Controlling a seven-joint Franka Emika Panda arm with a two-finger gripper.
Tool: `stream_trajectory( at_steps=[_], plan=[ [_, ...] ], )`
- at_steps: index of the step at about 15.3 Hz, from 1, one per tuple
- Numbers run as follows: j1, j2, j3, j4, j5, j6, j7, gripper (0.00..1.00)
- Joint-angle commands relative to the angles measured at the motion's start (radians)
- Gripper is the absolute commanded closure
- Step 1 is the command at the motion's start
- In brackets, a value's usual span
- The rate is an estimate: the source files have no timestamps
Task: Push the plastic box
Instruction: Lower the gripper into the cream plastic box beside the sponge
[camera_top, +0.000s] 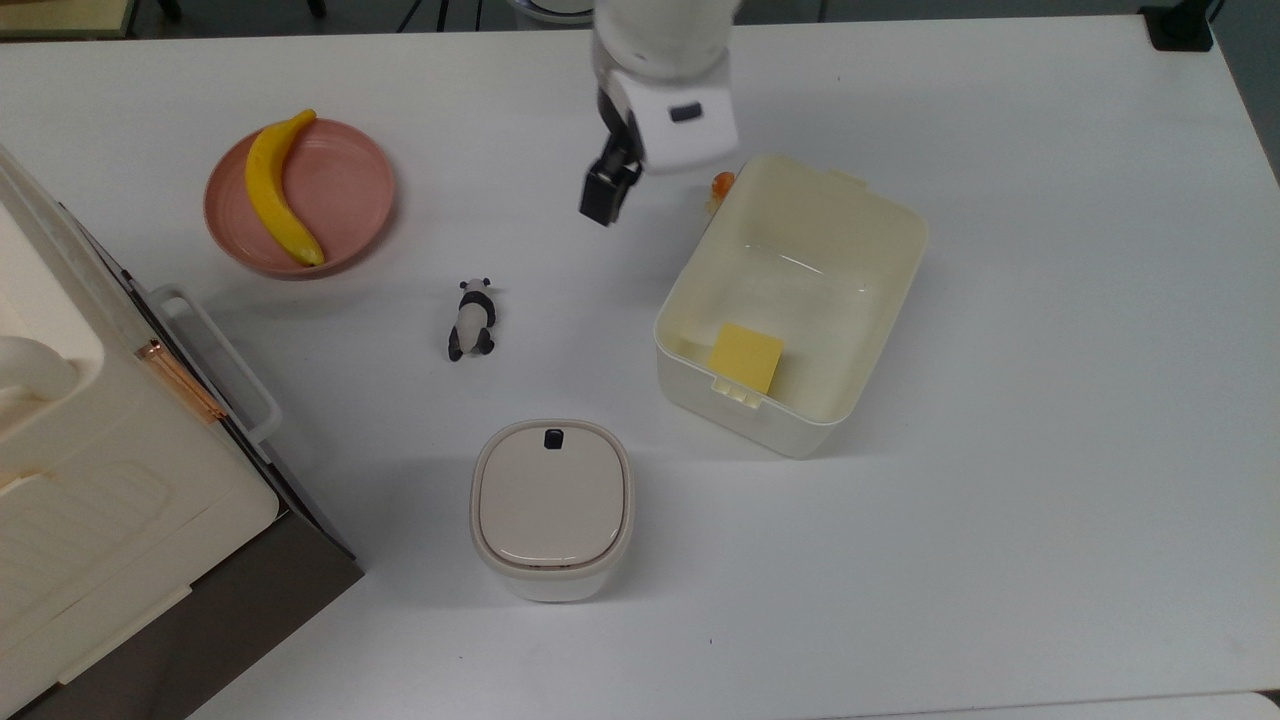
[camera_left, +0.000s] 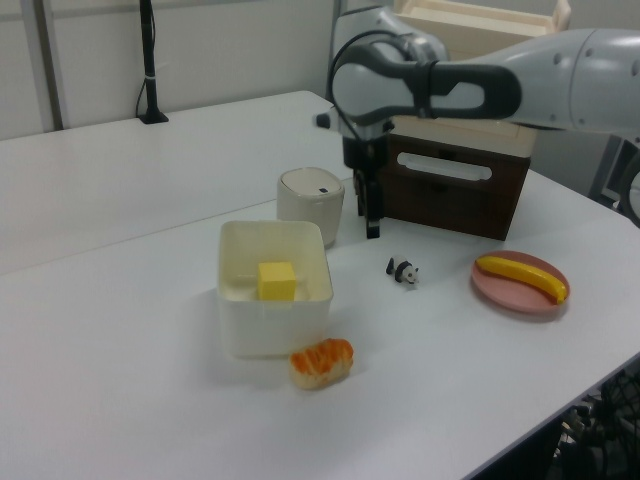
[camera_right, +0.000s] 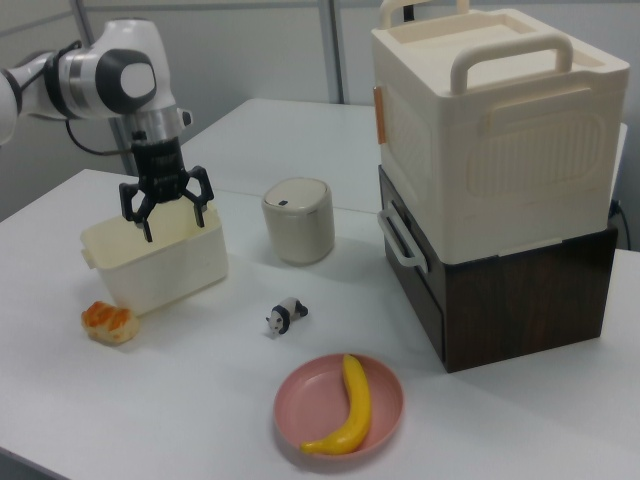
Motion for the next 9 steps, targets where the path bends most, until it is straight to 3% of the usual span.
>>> stream_trajectory(
  at_steps=[1, 9],
  plan=[
    [0.047, 0.040, -0.005, -0.010, -0.054, 0.050, -0.018, 0.00],
    [0.112, 0.119, -0.005, -0.016, -0.094, 0.128, 0.081, 0.00]
  ],
)
